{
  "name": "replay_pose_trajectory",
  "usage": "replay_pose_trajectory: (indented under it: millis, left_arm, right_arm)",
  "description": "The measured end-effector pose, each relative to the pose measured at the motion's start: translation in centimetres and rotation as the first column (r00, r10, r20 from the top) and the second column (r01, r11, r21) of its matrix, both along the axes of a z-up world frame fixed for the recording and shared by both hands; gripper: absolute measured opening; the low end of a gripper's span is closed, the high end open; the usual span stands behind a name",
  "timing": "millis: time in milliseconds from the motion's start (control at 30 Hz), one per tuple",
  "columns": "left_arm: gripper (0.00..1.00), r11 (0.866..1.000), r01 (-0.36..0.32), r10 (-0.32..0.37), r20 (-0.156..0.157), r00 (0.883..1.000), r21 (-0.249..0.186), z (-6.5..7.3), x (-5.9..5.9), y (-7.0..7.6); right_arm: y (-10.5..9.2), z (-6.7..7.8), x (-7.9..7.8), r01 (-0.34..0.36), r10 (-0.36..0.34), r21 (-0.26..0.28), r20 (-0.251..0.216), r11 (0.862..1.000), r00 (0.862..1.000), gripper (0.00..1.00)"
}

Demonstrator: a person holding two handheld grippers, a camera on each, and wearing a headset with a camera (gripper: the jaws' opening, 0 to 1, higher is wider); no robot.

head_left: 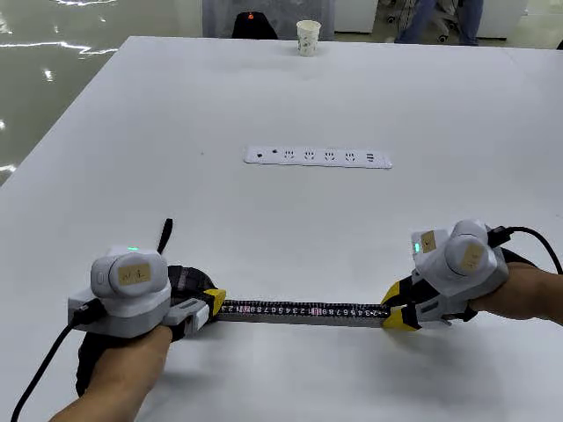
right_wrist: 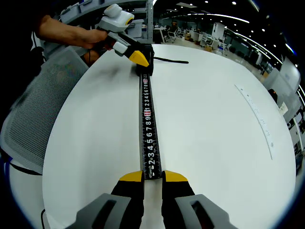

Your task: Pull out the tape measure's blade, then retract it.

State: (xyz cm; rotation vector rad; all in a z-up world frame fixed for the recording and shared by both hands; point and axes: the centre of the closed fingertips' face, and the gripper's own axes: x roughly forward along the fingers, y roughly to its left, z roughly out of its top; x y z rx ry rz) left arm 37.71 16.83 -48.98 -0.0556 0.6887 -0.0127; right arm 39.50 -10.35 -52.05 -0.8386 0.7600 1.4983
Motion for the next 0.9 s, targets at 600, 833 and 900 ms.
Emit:
replay_pose_trajectory:
  millis: [600, 833, 900]
  left_arm:
    - [0.57, 1.0, 0.005, -0.005, -0.003, 1.0, -0.002, -0.08, 0.04, -0.03]
    - [0.57, 1.0, 0.005, -0.005, -0.003, 1.0, -0.003, -0.06, 0.05, -0.06]
    - [0.57, 1.0, 0.006, -0.006, -0.004, 1.0, -0.003, -0.05, 0.05, -0.07]
  right_arm:
    - [-0.02, -0.06, -0.04, -0.009, 0.009, -0.015, 0.002, 1.0, 1.0, 0.1]
    - [0.0, 0.0, 0.0, -0.009, 0.009, -0.016, 0.001, 1.0, 1.0, 0.1]
    - [0.05, 0.1, 0.06, -0.007, 0.007, -0.014, 0.003, 1.0, 1.0, 0.1]
